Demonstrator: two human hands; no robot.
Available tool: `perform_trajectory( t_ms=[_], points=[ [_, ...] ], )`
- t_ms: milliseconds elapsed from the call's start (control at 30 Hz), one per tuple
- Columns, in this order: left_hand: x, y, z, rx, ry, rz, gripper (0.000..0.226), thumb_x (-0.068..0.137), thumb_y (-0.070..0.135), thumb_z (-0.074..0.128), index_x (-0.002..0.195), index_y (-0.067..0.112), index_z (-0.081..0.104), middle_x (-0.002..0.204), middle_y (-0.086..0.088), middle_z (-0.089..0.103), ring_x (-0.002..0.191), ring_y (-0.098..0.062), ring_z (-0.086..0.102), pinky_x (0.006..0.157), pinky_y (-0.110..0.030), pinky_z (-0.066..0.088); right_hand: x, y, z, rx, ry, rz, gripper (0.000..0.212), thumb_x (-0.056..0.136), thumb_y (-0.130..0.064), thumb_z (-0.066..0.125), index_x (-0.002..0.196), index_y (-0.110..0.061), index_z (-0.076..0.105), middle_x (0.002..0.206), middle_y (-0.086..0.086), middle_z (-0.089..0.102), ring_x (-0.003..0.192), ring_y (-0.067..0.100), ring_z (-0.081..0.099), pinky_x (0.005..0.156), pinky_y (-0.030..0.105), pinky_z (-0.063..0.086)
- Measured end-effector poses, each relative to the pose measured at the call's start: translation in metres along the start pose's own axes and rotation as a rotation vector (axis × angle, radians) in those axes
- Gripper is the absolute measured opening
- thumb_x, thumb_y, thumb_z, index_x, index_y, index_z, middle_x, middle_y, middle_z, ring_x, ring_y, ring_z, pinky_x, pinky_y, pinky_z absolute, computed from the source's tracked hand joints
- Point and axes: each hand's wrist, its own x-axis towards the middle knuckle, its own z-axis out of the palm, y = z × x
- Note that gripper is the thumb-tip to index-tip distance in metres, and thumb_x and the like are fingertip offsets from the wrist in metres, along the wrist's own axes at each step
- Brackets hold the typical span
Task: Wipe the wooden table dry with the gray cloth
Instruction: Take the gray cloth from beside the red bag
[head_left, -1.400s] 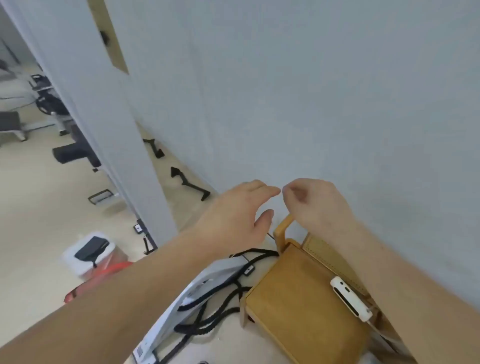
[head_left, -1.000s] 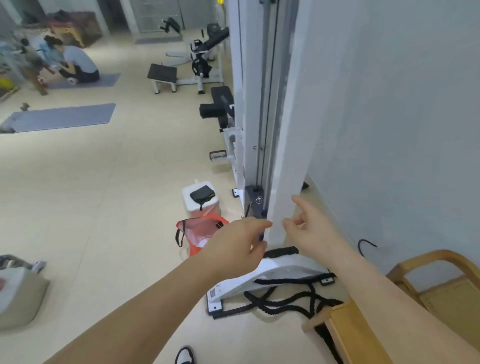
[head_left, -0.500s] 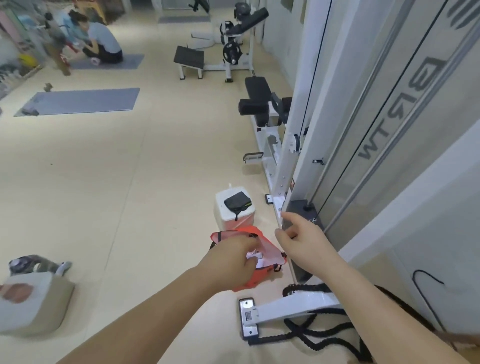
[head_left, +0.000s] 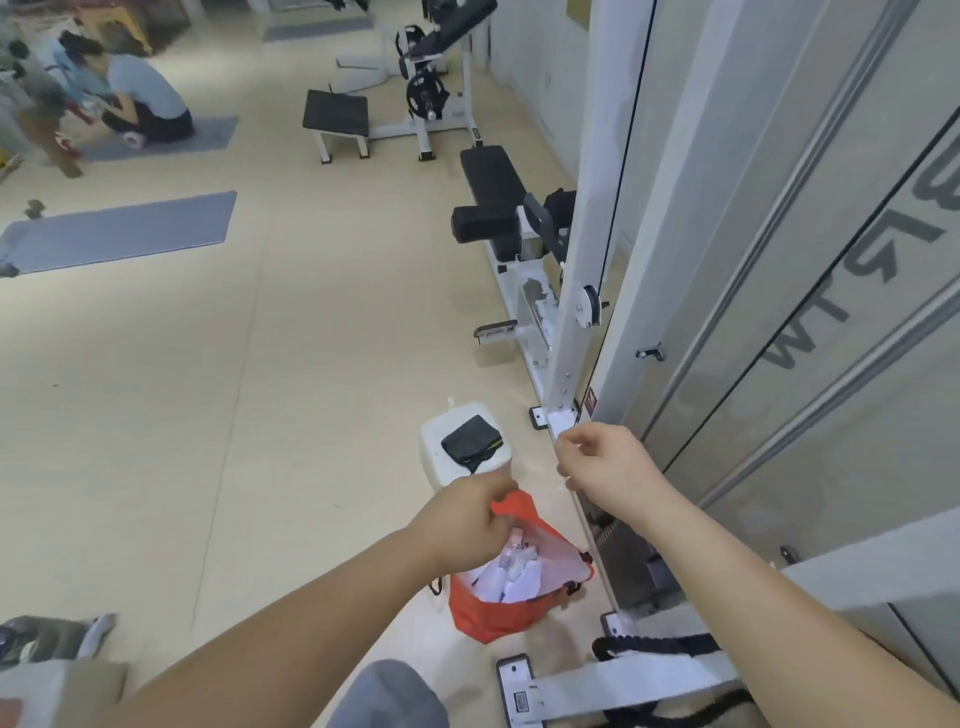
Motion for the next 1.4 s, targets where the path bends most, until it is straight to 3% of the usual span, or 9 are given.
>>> perform_trajectory(
  t_ms=[100,233,433,633,800,900,967,1233,1400],
  points=[
    [0.045,-0.031,-0.023,0.034,-0.051,0.013,0.043,0.090,0.019,0.056,0.134,0.019,0.061,0.131,-0.003,0.065,0.111,-0.022,0.064,0.095,-0.033,0.052,0.046,-0.005,0.016,0.081,0.024,0.090,0.042,0.100,-0.038,0.057,0.136,-0.017,0.057,0.089,0.006,0.076,0.085,0.023,0.074,0.087,0.039,0.057],
    [0.138,-0.083,-0.061,0.174,-0.151,0.048,0.044,0.090,0.017,0.057,0.133,0.012,0.059,0.131,-0.007,0.060,0.110,-0.028,0.063,0.094,-0.038,0.052,0.133,-0.008,0.055,0.152,0.084,0.176,0.050,0.102,-0.041,0.056,0.144,-0.014,0.051,0.090,0.010,0.076,0.086,0.025,0.074,0.077,0.036,0.053],
    [0.297,-0.171,-0.090,0.489,-0.386,0.181,0.039,0.089,0.018,0.051,0.127,0.018,0.058,0.127,-0.004,0.055,0.111,-0.030,0.061,0.089,-0.039,0.053,0.260,0.011,0.131,0.121,0.202,0.319,0.051,0.098,-0.046,0.058,0.142,-0.022,0.053,0.068,-0.007,0.067,0.082,0.019,0.068,0.080,0.034,0.051],
    [0.405,-0.256,-0.048,0.575,-0.495,0.241,0.026,0.092,0.015,0.050,0.116,0.012,0.059,0.120,-0.006,0.053,0.104,-0.032,0.061,0.088,-0.044,0.054,0.368,0.062,0.204,-0.080,0.260,0.387,0.042,0.099,-0.044,0.051,0.136,-0.025,0.058,0.097,-0.008,0.068,0.113,0.020,0.063,0.100,0.037,0.049],
    [0.471,-0.341,0.016,0.511,-0.515,0.147,0.032,0.091,0.014,0.049,0.120,0.019,0.059,0.127,-0.002,0.052,0.106,-0.025,0.059,0.092,-0.042,0.055,0.432,0.123,0.256,0.037,0.290,0.508,0.033,0.100,-0.040,0.050,0.122,-0.023,0.067,0.111,-0.004,0.070,0.085,0.013,0.065,0.068,0.024,0.048],
    [0.509,-0.387,0.051,0.460,-0.499,0.106,0.040,0.096,0.018,0.048,0.133,0.026,0.058,0.139,0.000,0.047,0.115,-0.024,0.056,0.096,-0.038,0.053,0.461,0.160,0.285,0.063,0.331,0.549,0.021,0.101,-0.032,0.051,0.087,-0.025,0.065,0.087,-0.007,0.061,0.065,0.006,0.052,0.050,0.009,0.035],
    [0.532,-0.411,0.070,0.410,-0.486,0.062,0.040,0.100,0.023,0.046,0.138,0.030,0.057,0.145,0.000,0.041,0.125,-0.024,0.051,0.096,-0.031,0.048,0.478,0.179,0.298,0.088,0.337,0.561,0.032,0.101,-0.028,0.051,0.070,-0.024,0.053,0.075,-0.009,0.050,0.065,0.010,0.045,0.054,0.012,0.033],
    [0.577,-0.464,0.135,0.413,-0.674,-0.059,0.041,0.100,0.043,0.046,0.139,0.032,0.053,0.150,-0.006,0.036,0.137,-0.033,0.035,0.115,-0.043,0.038,0.516,0.217,0.335,0.319,0.305,0.656,0.032,0.099,-0.019,0.053,0.091,0.009,0.065,0.081,0.011,0.059,0.074,0.019,0.052,0.063,0.027,0.043],
    [0.574,-0.469,0.150,0.326,-0.532,-0.199,0.052,0.096,0.042,0.057,0.145,0.027,0.050,0.164,-0.004,0.010,0.146,-0.035,0.018,0.120,-0.046,0.033,0.509,0.226,0.337,0.366,0.285,0.733,0.032,0.094,-0.017,0.051,0.096,0.013,0.059,0.091,0.034,0.057,0.073,0.018,0.048,0.068,0.031,0.040]
  ],
)
